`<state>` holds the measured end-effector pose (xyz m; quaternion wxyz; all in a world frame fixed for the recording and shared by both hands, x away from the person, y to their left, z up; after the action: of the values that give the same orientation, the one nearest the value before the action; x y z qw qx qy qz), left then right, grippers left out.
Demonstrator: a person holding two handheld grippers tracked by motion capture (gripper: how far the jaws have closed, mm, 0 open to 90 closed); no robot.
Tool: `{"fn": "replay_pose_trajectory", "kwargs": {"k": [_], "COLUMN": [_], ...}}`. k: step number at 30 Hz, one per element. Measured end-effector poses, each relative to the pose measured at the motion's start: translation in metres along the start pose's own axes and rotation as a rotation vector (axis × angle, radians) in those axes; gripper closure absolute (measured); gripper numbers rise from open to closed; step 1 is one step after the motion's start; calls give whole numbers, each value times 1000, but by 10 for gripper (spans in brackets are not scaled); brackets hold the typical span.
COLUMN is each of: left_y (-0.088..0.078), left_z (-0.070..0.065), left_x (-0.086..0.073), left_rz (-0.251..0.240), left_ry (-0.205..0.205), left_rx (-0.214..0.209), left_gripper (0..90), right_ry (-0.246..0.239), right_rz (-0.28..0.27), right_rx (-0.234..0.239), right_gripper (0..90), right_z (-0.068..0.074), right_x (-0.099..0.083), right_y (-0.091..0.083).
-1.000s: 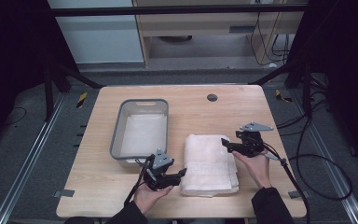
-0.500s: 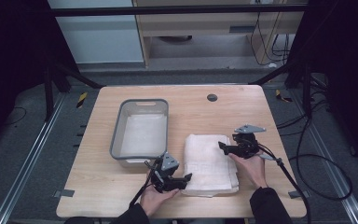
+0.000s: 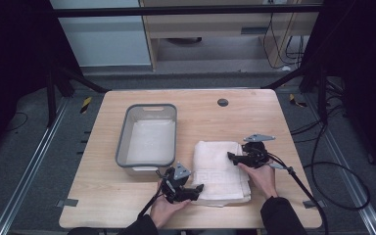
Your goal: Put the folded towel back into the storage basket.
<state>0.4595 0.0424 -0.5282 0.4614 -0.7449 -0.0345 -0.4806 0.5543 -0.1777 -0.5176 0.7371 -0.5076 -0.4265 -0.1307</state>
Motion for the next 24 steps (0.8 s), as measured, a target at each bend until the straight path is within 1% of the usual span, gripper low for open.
{"fn": "replay_pose_trajectory", "kwargs": {"k": [3, 7, 12, 17, 18, 20, 21, 24], "left_y": [3, 6, 9, 12, 12, 12, 12, 12], "left_z": [0, 0, 0, 2, 2, 1, 1, 0], "left_x": [-2, -3, -4, -4, -4, -4, -4, -4], "left_rz": [6, 13, 33, 44, 48, 54, 56, 63], "left_ry": [-1, -13, -27, -38, -42, -38, -35, -30], "left_rx": [-3, -11, -33, -48, -54, -57, -61, -68], "left_gripper": [315, 314, 314, 315, 335, 342, 358, 374], "right_ry": [3, 9, 16, 38, 56, 54, 63, 68], "right_rz": [7, 21, 39, 57, 63, 65, 70, 73], "right_rx": [3, 0, -2, 4, 11, 8, 16, 22], "right_gripper": [298, 305, 311, 332, 343, 348, 364, 389], "right_z": [0, 1, 2, 3, 3, 3, 3, 4], "right_x": [-1, -4, -7, -9, -9, -10, -10, -10], "right_y": [2, 6, 10, 12, 12, 13, 13, 13]}}
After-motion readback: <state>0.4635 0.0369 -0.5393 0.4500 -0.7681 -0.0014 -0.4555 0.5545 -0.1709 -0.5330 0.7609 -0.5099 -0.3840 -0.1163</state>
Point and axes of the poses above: each handheld gripper's, and its own axes: y roughly forward along the jaws, x roughly out of its top, z roughly to its left, the point moved 6 cm from there along y, roughly forward along the jaws, and after that the axes turned 1 degree about x, right-handed, at the moved point
